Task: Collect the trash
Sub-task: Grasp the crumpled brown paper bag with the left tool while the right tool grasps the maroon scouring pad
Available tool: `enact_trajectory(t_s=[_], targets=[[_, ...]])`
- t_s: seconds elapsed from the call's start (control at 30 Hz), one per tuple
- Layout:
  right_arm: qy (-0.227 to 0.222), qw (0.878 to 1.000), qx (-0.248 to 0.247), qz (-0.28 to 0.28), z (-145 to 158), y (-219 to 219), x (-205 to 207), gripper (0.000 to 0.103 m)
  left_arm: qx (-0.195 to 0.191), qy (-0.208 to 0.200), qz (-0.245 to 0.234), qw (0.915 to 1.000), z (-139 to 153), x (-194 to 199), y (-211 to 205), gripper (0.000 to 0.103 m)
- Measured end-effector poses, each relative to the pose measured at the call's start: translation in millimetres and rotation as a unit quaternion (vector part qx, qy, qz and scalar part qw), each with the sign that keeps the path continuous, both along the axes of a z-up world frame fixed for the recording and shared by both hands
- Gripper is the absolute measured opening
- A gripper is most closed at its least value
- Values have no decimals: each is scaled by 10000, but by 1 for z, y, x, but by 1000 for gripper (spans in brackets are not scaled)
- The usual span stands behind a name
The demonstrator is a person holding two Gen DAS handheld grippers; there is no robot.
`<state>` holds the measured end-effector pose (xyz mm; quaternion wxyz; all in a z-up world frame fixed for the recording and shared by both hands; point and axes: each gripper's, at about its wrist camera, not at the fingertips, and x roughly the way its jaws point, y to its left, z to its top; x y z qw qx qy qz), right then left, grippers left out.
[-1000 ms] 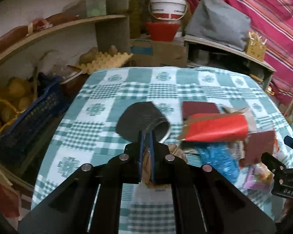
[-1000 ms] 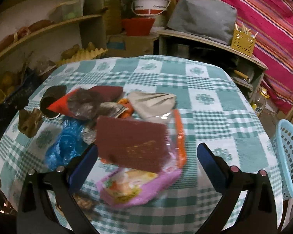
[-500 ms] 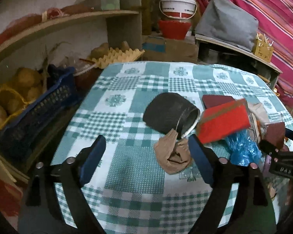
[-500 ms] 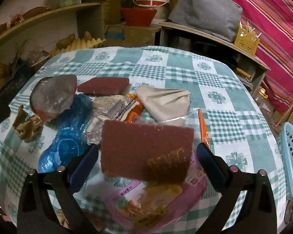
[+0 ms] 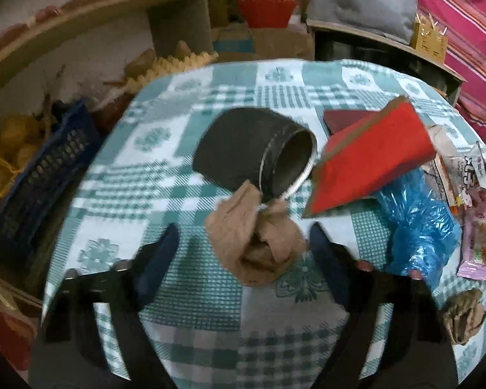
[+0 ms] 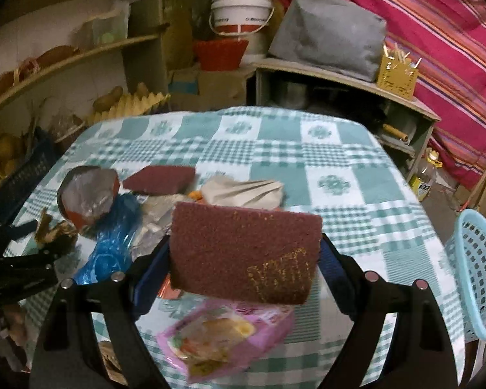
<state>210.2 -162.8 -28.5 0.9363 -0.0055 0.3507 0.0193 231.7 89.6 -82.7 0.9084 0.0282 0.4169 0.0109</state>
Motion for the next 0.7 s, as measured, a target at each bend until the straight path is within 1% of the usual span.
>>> enact_trajectory(t_s=[0.07, 0.13, 0.3, 0.37, 0.47, 0.6, 0.7], targets=[[-52, 10000, 35, -29, 4, -7, -1, 85, -153, 92, 5, 9998, -2, 1, 3, 48], [-107, 9999, 92, -55, 8, -15, -2, 85, -199, 85, 7, 9998, -2, 0, 4, 47], [-267, 9995, 117, -106, 16, -31, -8, 85, -132, -53, 28, 9999, 9, -10, 2, 46], [-338, 9993, 124, -139, 20, -36, -11, 85, -73, -197, 57, 9998, 19, -17, 0, 46], [-420, 9988, 148, -201, 26, -46, -13, 85, -2, -530, 115, 9985, 41, -26, -6, 46], [-485, 9982, 171, -304, 30, -61, -17, 85, -48, -945, 152, 9954, 72, -35, -18, 46], [-542, 9976, 132, -406, 34, -75, -20, 85, -108, -1159, 123, 9931, 89, -36, -30, 46]])
